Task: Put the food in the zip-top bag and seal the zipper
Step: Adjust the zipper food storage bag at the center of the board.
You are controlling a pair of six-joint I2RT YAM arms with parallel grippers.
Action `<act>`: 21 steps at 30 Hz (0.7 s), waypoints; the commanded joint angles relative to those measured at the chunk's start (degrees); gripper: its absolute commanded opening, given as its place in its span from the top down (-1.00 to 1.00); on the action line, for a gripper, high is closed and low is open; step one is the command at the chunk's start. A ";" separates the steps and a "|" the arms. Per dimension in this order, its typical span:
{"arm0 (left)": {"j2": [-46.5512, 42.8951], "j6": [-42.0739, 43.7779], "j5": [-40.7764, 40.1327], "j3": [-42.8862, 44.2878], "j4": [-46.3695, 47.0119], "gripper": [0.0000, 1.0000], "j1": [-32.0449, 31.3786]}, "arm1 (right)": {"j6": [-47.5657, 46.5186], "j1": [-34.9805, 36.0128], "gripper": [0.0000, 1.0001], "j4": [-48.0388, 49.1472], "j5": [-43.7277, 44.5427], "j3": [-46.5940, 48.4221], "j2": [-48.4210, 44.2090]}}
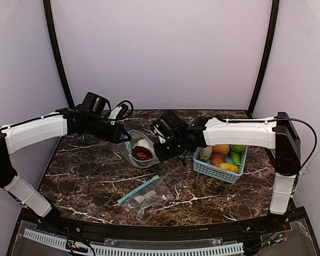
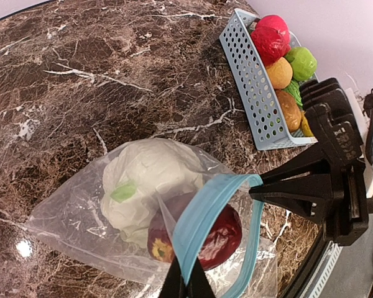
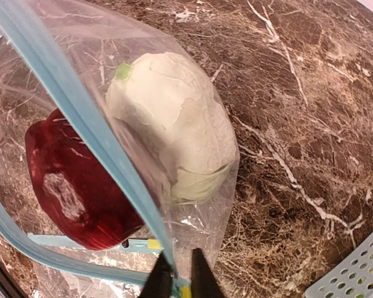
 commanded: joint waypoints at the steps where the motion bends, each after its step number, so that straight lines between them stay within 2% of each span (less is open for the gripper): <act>1: -0.33 1.00 -1.49 1.26 -1.69 0.99 0.42 | -1.90 -0.30 1.00 -2.40 -0.51 3.72 -0.95; 3: -0.71 1.42 -2.78 1.35 -2.07 0.99 0.43 | -3.27 -0.20 1.00 -4.13 -2.65 4.47 -3.16; 8: -1.14 2.30 -4.61 1.77 -3.01 0.99 0.42 | -7.61 0.90 1.00 -6.31 -14.53 4.30 -10.05; 13: -0.31 2.61 -2.11 2.10 -3.12 0.99 0.37 | -4.43 0.90 1.00 -6.57 -21.91 1.44 -12.25; 19: 1.21 3.33 1.83 2.91 -3.47 0.98 0.10 | 1.98 -0.44 1.00 1.65 -26.92 -5.42 -13.26; 21: 1.48 3.82 1.81 3.02 -3.67 0.89 -0.30 | 3.52 -0.83 1.00 4.41 -27.71 -7.31 -13.25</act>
